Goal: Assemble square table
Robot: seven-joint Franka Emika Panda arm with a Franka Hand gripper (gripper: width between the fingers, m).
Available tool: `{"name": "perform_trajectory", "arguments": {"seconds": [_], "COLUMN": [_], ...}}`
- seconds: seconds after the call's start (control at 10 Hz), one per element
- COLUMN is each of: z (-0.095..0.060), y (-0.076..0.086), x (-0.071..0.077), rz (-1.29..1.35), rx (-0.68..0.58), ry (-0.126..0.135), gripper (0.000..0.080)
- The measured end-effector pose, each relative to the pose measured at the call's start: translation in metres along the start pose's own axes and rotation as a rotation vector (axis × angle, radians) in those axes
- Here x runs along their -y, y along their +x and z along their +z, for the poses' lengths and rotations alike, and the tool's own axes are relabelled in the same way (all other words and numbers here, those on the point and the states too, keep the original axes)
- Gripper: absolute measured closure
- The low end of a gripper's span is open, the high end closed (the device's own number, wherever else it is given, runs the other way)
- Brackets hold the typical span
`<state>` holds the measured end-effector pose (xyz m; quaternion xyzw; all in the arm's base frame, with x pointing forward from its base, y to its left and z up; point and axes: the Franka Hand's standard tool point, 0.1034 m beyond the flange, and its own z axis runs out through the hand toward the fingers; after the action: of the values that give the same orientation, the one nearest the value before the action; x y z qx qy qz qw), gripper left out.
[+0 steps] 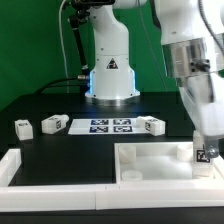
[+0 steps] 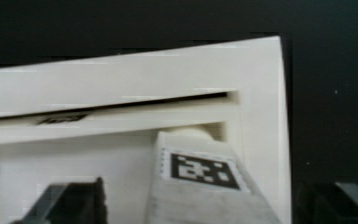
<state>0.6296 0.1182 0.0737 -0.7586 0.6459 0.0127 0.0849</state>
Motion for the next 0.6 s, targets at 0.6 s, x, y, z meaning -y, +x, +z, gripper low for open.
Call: {"name": "perform_trajectory", "arguments": {"seconds": [0.6], "z": [-0.0001], "y": [0.0073], "x": [-0.0007], "rz": [-0.629], "rx": [-0.034], "ry": [-0.023], "gripper": [0.0150]}}
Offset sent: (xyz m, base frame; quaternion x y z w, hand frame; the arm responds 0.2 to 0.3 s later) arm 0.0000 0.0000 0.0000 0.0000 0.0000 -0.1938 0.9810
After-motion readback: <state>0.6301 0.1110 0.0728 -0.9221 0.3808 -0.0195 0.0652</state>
